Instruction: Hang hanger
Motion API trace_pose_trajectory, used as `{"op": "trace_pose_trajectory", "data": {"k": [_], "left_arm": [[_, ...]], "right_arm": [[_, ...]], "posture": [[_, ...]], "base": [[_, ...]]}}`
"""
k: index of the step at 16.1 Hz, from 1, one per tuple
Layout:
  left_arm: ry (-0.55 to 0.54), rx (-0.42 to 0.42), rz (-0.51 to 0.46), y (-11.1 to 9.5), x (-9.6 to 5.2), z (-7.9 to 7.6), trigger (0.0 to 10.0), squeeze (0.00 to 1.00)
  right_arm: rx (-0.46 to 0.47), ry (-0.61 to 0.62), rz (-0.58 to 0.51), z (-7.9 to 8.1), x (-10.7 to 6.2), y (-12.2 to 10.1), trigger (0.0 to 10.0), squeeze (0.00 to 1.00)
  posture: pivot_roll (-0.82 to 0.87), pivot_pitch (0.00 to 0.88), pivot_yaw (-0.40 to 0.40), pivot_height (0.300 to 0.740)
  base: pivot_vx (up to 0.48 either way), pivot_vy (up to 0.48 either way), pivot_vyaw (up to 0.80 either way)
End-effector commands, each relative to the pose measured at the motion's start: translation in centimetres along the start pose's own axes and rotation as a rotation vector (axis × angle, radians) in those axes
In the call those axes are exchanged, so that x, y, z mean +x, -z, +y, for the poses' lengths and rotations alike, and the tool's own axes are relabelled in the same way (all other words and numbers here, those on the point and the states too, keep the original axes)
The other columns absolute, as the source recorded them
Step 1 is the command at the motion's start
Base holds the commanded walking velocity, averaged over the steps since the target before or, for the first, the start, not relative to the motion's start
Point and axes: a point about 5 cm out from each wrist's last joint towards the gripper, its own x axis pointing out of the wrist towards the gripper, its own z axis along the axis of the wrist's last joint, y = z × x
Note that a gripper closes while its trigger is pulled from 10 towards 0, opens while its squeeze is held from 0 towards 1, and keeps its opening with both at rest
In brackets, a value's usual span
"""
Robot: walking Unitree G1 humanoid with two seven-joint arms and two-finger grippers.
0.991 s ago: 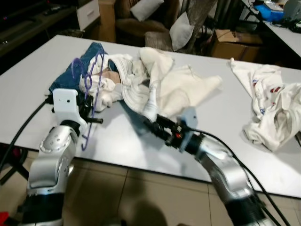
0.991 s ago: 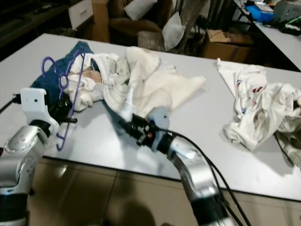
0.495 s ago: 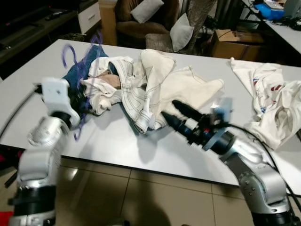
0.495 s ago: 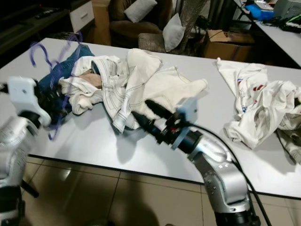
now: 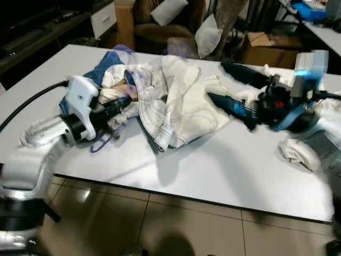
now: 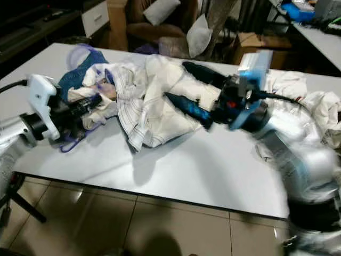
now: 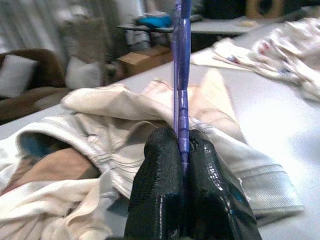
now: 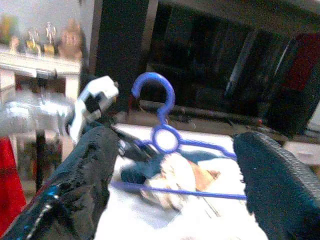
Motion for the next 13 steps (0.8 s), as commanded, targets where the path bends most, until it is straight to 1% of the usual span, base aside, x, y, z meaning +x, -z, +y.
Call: {"op": "trace_pose_trajectory", "data": {"k": [1,2,3,6,7,8,10,11,13], "left_arm": [[0.150,0.097,0.032,-1.6,0.4,-0.1,10.0,0.00],[0.197,0.132,0.049,-2.1,0.4,-0.1,10.0,0.00],[0.288,0.208,0.083,-3.0,0.5,-0.3,10.0,0.00],[0.361,0.257,0.109,-3.5,0.7,-0.6,10.0,0.00],[0.372,0.277,0.111,-3.6,0.9,-0.7,10.0,0.00],[0.389,0.371,0.128,-4.1,1.5,-0.6,10.0,0.00],[0.393,0.398,0.128,-4.4,1.7,-0.5,10.0,0.00],[0.385,0.432,0.118,-5.1,1.9,-0.5,10.0,0.00],[0.384,0.466,0.113,-5.6,2.0,-0.5,10.0,0.00]], "right_arm": [[-0.093,-0.125,0.132,-0.2,-0.2,-0.9,10.0,0.75],[-0.123,-0.165,0.181,-0.2,-0.3,-1.1,10.0,0.00],[-0.140,-0.247,0.218,-0.2,0.0,-1.8,10.0,0.00],[-0.164,-0.335,0.240,-0.1,0.6,-2.3,10.0,0.00],[-0.185,-0.353,0.245,-0.1,0.9,-2.4,10.0,0.00],[-0.262,-0.358,0.254,-0.7,2.1,-2.1,10.0,0.00],[-0.271,-0.363,0.257,-0.9,2.4,-1.9,10.0,0.00],[-0.277,-0.379,0.272,-0.9,2.9,-1.3,10.0,0.00],[-0.281,-0.393,0.290,-0.9,3.4,-0.8,10.0,0.00]], "posture": [[-0.04,0.000,0.009,0.740],[-0.04,0.000,0.011,0.740],[-0.05,0.000,0.011,0.740],[-0.05,0.000,0.015,0.740],[-0.05,0.000,0.016,0.740],[-0.05,0.000,0.017,0.740],[-0.05,0.000,0.017,0.740],[-0.05,0.000,0.016,0.740],[-0.05,0.000,0.015,0.740]], "base": [[0.000,0.000,0.00],[0.000,0.000,0.00],[0.000,0.000,0.00],[0.000,0.000,0.00],[0.000,0.000,0.00],[0.000,0.000,0.00],[0.000,0.000,0.00],[0.000,0.000,0.00],[0.000,0.000,0.00]]}}
